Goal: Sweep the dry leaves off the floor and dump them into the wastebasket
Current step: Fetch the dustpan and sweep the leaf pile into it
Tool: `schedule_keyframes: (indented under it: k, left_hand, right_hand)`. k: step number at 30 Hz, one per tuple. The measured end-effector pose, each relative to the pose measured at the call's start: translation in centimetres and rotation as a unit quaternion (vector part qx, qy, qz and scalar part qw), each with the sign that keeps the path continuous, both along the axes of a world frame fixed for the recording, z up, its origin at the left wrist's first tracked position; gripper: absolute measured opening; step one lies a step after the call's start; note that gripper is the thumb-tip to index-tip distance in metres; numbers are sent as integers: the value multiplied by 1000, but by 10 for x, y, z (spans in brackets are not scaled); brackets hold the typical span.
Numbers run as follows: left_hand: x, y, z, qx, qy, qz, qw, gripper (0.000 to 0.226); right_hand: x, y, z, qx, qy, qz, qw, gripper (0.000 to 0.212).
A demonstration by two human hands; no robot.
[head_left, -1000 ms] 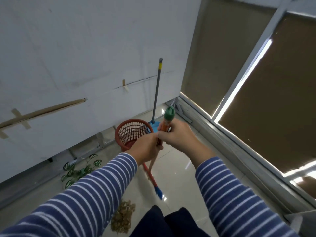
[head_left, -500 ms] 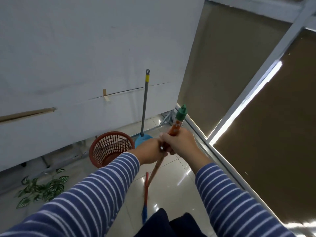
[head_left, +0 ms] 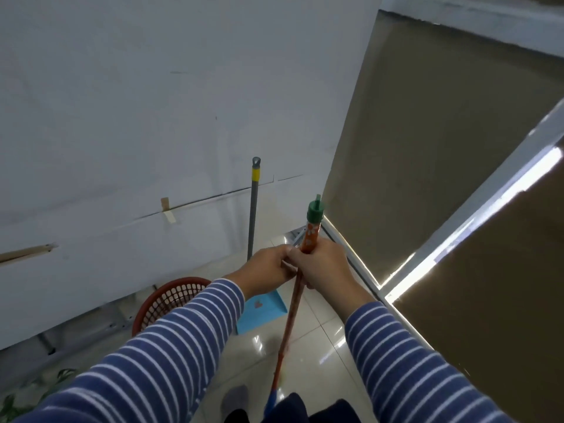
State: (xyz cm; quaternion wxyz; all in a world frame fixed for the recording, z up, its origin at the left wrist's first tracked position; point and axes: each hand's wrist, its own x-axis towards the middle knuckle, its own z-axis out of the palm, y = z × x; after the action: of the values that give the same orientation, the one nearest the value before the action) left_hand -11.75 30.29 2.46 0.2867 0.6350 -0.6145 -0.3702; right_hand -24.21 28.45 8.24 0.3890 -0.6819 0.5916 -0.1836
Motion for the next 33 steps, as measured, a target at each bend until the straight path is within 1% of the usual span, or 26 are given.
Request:
schedule_keyframes:
  k: [4, 7, 9, 13, 15, 17, 18, 20, 22, 23, 25, 27, 30, 33]
  left_hand:
    - [31, -62, -11, 4, 11, 23, 1000, 15]
    - [60, -111, -21, 11, 14, 59, 998, 17]
    - [81, -144, -26, 15, 27, 107, 994, 18]
    - [113, -207, -34, 15, 37, 220, 975, 20]
    - [124, -230, -36, -4, 26, 264, 964, 28]
    - [132, -250, -36, -18, 32, 295, 955, 44]
    - [136, -259, -35, -13, 48, 304, 951, 54]
    - [145, -277, -37, 15, 86, 299, 950, 70]
    - [153, -291, -41, 54, 99, 265, 958, 77]
    - [156, -296, -44, 70, 91, 240, 964, 76]
    - [159, -300, -48, 78, 60, 199, 975, 63]
    - [158, -300, -52, 71, 32, 197, 977, 49]
    - [155, -294, -55, 73, 7, 195, 978, 36]
    - [151, -282, -51, 73, -11, 150, 986, 25]
  right_hand:
    - [35, -63, -14, 11, 29, 0, 1000, 21]
    - [59, -106, -16, 23, 33, -4, 999, 18]
    - [73, -133, -14, 30, 35, 0, 999, 14]
    - [97, -179, -14, 42, 53, 0, 998, 23]
    - [107, -198, -17, 49, 61, -3, 997, 24]
    - [116, -213, -21, 52, 66, -5, 996, 25]
    - [120, -219, -23, 51, 66, -4, 996, 25]
    - [128, -229, -27, 51, 70, -4, 996, 24]
    - [133, -236, -29, 54, 73, -4, 996, 25]
    - [135, -239, -30, 55, 74, -4, 996, 25]
    - [137, -244, -30, 53, 74, -6, 996, 25]
    - [138, -247, -31, 51, 77, -6, 996, 25]
    - [139, -248, -30, 49, 83, -4, 995, 25]
    - [138, -245, -29, 46, 83, -4, 995, 24]
